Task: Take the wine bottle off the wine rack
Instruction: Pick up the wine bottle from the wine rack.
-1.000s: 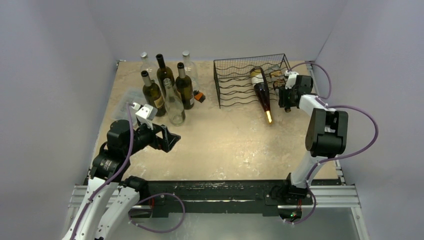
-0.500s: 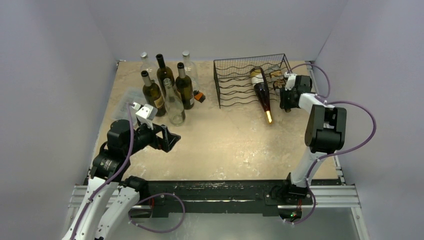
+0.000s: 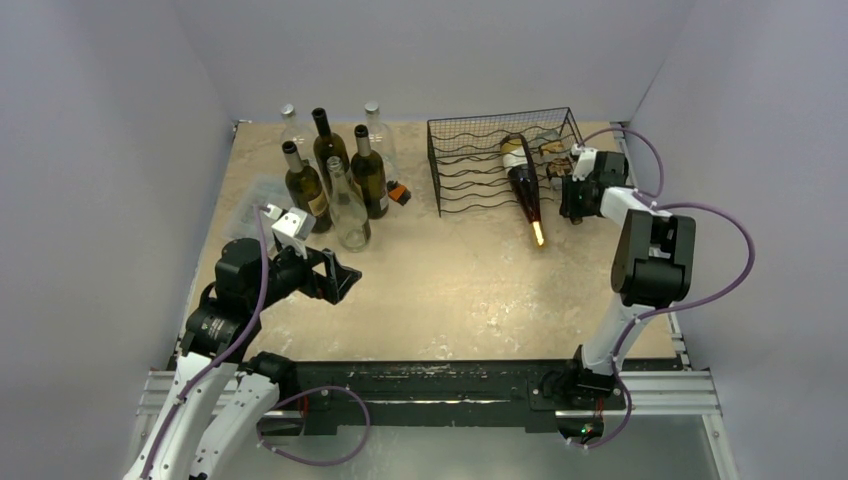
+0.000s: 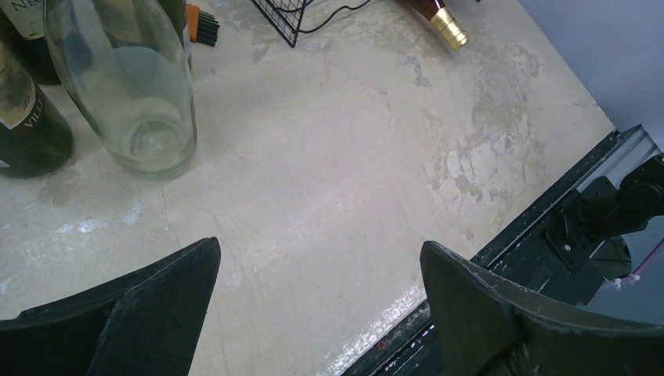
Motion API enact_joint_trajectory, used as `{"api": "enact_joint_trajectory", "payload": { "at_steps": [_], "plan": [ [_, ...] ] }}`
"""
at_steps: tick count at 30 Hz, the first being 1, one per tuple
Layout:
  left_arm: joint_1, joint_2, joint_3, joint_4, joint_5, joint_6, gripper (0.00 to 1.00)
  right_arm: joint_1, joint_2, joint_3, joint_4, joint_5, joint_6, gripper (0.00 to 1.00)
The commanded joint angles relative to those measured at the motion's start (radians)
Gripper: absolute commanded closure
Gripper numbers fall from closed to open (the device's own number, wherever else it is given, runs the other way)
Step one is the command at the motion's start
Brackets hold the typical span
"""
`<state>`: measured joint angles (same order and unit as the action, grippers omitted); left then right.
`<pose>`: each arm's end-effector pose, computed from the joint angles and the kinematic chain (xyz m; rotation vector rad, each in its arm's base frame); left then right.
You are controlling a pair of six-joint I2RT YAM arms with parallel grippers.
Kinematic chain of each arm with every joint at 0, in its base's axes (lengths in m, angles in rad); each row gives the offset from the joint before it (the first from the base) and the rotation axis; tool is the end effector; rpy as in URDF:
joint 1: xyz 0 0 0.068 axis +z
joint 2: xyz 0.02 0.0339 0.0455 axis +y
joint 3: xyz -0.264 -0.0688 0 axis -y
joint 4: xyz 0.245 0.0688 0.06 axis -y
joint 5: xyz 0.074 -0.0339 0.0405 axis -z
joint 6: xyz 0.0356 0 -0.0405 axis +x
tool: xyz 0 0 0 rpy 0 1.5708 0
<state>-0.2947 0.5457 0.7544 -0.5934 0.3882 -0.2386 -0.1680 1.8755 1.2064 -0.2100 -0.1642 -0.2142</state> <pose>0.1116 -0.0480 0.3198 0.3176 1.9710 -0.7268 0.3936 -0.0608 0.1764 -0.1283 2.4307 0.0300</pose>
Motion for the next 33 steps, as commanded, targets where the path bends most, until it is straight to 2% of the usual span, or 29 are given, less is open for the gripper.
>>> {"api": "enact_joint_trajectory", "payload": {
  "at_steps": [1,22,33],
  "plan": [
    [0.005,0.0,-0.002,0.016,-0.009,0.023,0.0,-0.028,-0.095,-0.015,0.054,-0.078,-0.017,1.0],
    [0.005,-0.003,-0.003,0.013,-0.015,0.025,0.0,-0.078,-0.31,-0.202,0.093,-0.139,0.015,1.0],
    [0.005,-0.004,-0.003,0.011,-0.018,0.027,0.0,-0.157,-0.369,-0.294,0.128,-0.223,0.086,1.0]
  ]
}}
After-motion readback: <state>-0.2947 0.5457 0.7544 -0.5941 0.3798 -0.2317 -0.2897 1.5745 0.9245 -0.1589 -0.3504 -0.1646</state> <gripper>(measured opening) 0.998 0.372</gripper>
